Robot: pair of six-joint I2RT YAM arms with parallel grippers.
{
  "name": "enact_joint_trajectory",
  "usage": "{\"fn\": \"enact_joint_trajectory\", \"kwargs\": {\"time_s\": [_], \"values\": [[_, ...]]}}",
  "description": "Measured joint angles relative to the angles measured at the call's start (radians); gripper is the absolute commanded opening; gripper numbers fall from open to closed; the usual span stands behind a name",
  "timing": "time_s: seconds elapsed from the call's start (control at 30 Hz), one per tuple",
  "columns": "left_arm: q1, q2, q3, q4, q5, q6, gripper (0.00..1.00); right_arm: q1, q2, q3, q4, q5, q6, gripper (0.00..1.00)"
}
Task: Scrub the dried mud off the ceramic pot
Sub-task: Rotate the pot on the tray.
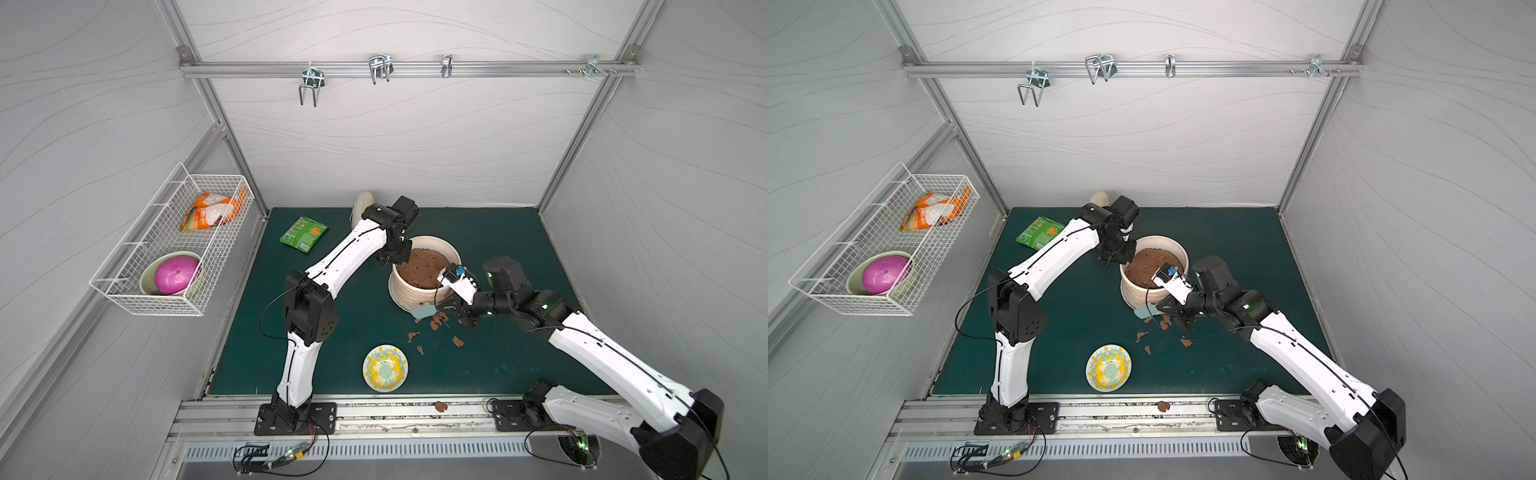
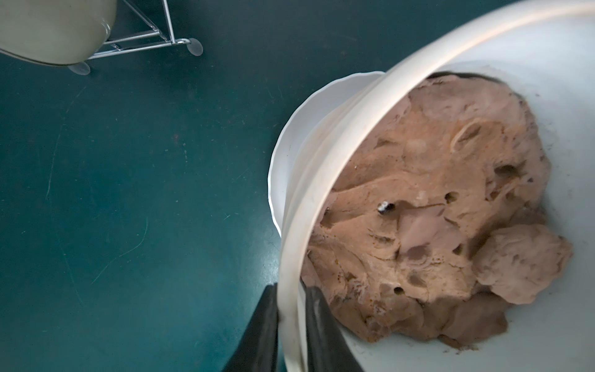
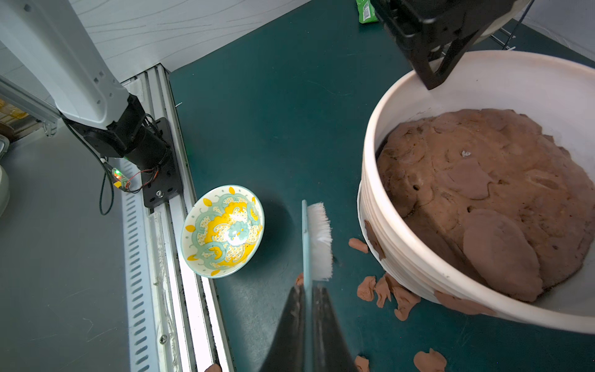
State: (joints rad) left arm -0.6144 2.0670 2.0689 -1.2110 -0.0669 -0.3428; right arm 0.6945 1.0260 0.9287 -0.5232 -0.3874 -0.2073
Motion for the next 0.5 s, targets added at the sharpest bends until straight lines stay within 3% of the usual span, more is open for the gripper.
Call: {"fn": "enact_joint_trajectory", "kwargs": {"time_s": [0.23, 0.5], "values": [[-0.015, -0.077, -0.095, 0.042, -0.031, -0.053, 0.27, 0.000, -0.020, 0.000, 0.006, 0.045, -0.009, 0.00], [-0.020, -0.167, -0.167, 0.098, -0.076, -0.105, 0.48, 0.000, -0.062, 0.000, 0.022, 0.076, -0.025, 0.00]]}}
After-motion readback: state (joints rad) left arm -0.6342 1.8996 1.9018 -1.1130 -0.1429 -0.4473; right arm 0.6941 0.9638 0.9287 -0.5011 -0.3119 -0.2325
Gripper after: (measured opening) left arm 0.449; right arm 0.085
